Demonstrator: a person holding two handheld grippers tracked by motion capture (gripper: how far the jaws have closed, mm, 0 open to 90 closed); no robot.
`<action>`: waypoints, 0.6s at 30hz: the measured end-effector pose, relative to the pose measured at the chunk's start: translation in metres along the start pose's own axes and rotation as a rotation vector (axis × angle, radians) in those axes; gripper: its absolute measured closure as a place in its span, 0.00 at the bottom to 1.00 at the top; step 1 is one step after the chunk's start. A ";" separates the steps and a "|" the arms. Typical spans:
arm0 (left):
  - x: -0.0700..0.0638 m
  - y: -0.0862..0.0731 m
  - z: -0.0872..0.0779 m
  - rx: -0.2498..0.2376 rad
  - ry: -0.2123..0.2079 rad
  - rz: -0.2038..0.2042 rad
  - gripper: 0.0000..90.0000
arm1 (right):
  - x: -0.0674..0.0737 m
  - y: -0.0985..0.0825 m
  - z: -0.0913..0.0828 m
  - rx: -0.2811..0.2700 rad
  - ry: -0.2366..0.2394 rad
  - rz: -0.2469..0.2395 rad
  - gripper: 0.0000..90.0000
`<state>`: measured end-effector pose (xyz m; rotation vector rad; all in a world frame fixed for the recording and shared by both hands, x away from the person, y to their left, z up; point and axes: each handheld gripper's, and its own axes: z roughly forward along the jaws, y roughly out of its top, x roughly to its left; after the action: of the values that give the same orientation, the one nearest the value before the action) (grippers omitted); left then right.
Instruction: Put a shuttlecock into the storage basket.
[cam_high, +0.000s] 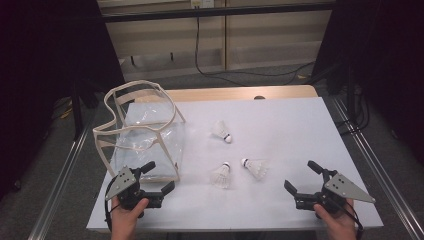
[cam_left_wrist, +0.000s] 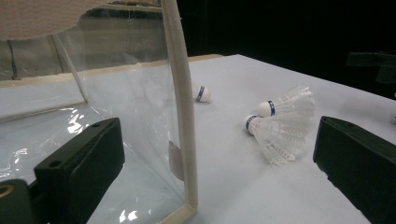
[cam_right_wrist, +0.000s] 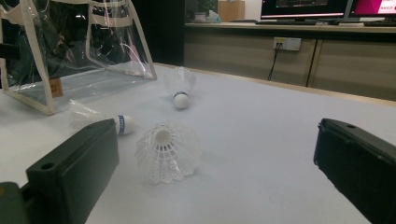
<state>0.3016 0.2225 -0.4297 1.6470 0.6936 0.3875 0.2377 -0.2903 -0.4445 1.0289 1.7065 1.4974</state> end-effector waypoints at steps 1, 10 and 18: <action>0.000 0.000 0.000 0.000 0.000 0.000 0.02 | 0.000 0.000 0.000 0.000 0.000 0.000 0.00; -0.001 0.000 0.002 0.007 -0.005 0.010 0.02 | -0.002 -0.001 -0.002 -0.003 -0.001 0.010 0.00; -0.006 0.002 0.006 0.020 -0.025 0.017 0.02 | -0.001 -0.001 -0.002 -0.002 0.006 0.008 0.00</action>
<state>0.3011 0.2138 -0.4286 1.6754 0.6669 0.3727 0.2368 -0.2923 -0.4456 1.0320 1.7064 1.5081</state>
